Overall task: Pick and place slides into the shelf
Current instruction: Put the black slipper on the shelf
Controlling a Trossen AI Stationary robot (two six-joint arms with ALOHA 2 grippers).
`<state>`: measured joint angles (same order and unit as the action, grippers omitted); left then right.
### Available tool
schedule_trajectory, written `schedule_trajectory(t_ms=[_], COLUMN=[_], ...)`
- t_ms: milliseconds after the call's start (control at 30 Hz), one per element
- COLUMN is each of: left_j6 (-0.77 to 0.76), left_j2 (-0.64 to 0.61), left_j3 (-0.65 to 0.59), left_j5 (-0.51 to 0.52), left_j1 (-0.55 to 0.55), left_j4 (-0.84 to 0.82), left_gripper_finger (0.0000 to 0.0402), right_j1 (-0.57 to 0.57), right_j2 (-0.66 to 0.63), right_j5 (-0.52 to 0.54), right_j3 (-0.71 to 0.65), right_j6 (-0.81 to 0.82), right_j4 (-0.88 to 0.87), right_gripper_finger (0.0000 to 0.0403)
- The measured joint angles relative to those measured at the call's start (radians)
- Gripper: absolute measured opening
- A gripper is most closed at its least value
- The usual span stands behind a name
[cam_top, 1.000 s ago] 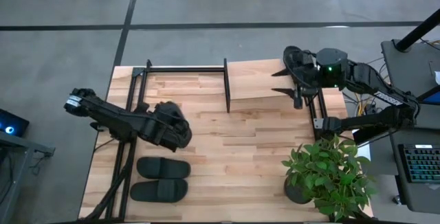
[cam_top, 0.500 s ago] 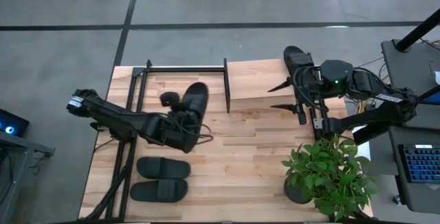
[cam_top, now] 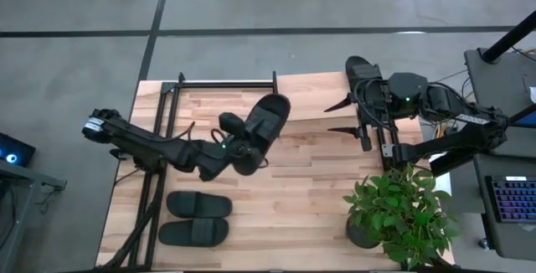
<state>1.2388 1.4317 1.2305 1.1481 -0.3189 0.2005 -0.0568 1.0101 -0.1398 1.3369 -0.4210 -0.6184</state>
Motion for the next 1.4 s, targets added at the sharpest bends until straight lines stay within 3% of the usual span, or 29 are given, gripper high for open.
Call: schedule_trajectory(t_ms=[167, 300, 467, 733, 900, 1400], left_j6=[0.128, 0.130, 0.087, 0.010, -0.052, -0.135], left_j2=[0.024, 0.038, 0.031, 0.026, 0.025, 0.025], left_j3=[-0.001, -0.002, -0.002, -0.001, -0.001, -0.001], left_j5=[-0.101, -0.136, -0.202, -0.221, -0.241, -0.325], left_j1=[0.036, 0.066, 0.072, 0.080, 0.090, 0.093], left_j4=[0.124, 0.139, 0.140, 0.119, 0.098, 0.070], left_gripper_finger=[0.0000, 0.0000, 0.0000, 0.0000, 0.0000, 0.0000], right_j1=[0.001, 0.002, 0.024, 0.093, 0.144, 0.161], right_j2=[0.030, 0.052, 0.061, 0.118, 0.171, 0.224], right_j5=[-0.036, -0.018, 0.108, 0.280, 0.467, 0.588], right_j3=[0.000, 0.000, 0.000, -0.008, -0.009, -0.008], right_j6=[0.004, -0.168, -0.445, -0.793, -0.873, -0.993], right_j4=[0.043, 0.018, 0.002, 0.013, 0.093, 0.166], right_gripper_finger=[0.0215, 0.0215, 0.0215, 0.0215, 0.0215, 0.0215])
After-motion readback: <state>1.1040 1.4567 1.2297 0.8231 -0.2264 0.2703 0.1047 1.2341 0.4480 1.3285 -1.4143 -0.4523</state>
